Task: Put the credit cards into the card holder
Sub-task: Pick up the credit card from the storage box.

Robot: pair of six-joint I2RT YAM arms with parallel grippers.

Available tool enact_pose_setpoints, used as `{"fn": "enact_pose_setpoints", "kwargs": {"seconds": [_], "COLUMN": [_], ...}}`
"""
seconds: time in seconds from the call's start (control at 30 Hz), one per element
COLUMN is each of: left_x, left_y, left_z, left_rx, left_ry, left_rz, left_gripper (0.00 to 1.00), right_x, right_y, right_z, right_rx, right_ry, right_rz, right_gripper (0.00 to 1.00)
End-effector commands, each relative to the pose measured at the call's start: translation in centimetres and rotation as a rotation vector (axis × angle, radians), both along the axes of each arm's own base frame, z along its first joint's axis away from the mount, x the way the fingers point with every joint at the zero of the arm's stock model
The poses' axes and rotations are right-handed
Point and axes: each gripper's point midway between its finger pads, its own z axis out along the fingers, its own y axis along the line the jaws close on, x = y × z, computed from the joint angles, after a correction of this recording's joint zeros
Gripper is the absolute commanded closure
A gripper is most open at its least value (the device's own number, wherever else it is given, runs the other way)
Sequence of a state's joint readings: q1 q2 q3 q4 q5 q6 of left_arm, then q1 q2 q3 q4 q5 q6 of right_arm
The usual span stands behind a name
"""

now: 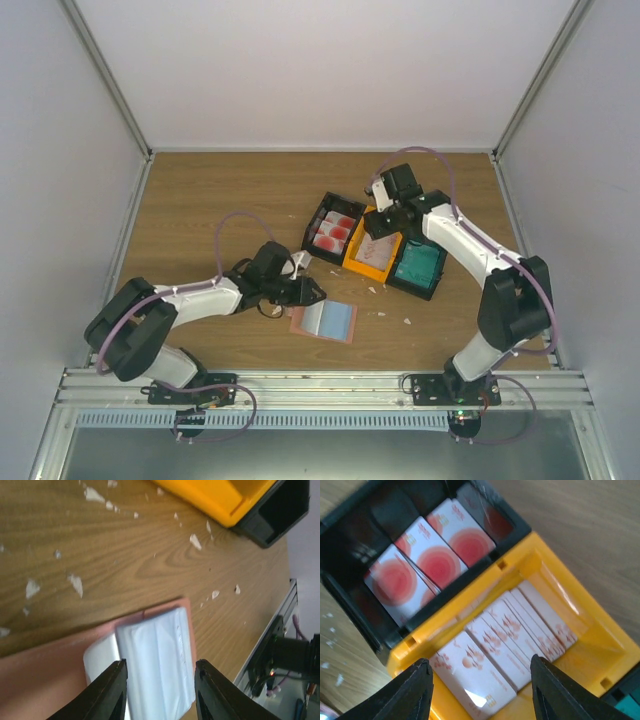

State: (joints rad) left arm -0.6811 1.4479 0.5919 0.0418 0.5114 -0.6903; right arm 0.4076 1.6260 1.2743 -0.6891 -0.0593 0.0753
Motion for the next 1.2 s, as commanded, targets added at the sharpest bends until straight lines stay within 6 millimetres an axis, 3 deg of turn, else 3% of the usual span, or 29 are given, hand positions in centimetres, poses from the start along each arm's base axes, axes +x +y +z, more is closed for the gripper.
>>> {"fn": "enact_pose_setpoints", "kwargs": {"seconds": [0.0,0.27,0.53,0.67,0.93,1.17], "left_x": [3.1,6.0,7.4,8.8,11.0,12.3], "left_y": [-1.6,-3.5,-2.2,-1.3,0.4,0.9], "left_z": [1.9,1.7,0.6,1.0,0.5,-0.4], "left_rx": [-0.044,-0.081,-0.051,-0.056,-0.085,-0.087], "left_ry": [-0.068,-0.048,-0.018,-0.026,0.014,0.032], "left_rz": [0.074,0.134,0.275,0.350,0.424,0.441], "left_gripper": [0.60,0.62,0.70,0.67,0.64,0.65], "right_x": [1.5,2.6,3.7,5.2,7.1,6.7], "right_y": [1.6,4.6,8.8,10.1,11.0,10.8], "right_z": [2.1,1.7,-0.3,-1.8,-5.9,-8.9], "right_rx": [0.048,0.054,0.000,-0.028,-0.107,-0.152], "right_ry": [-0.044,-0.042,-0.022,-0.012,0.054,0.116], "right_rz": [0.056,0.143,0.287,0.314,0.363,0.401], "right_gripper": [0.45,0.42,0.42,0.42,0.41,0.41]}}
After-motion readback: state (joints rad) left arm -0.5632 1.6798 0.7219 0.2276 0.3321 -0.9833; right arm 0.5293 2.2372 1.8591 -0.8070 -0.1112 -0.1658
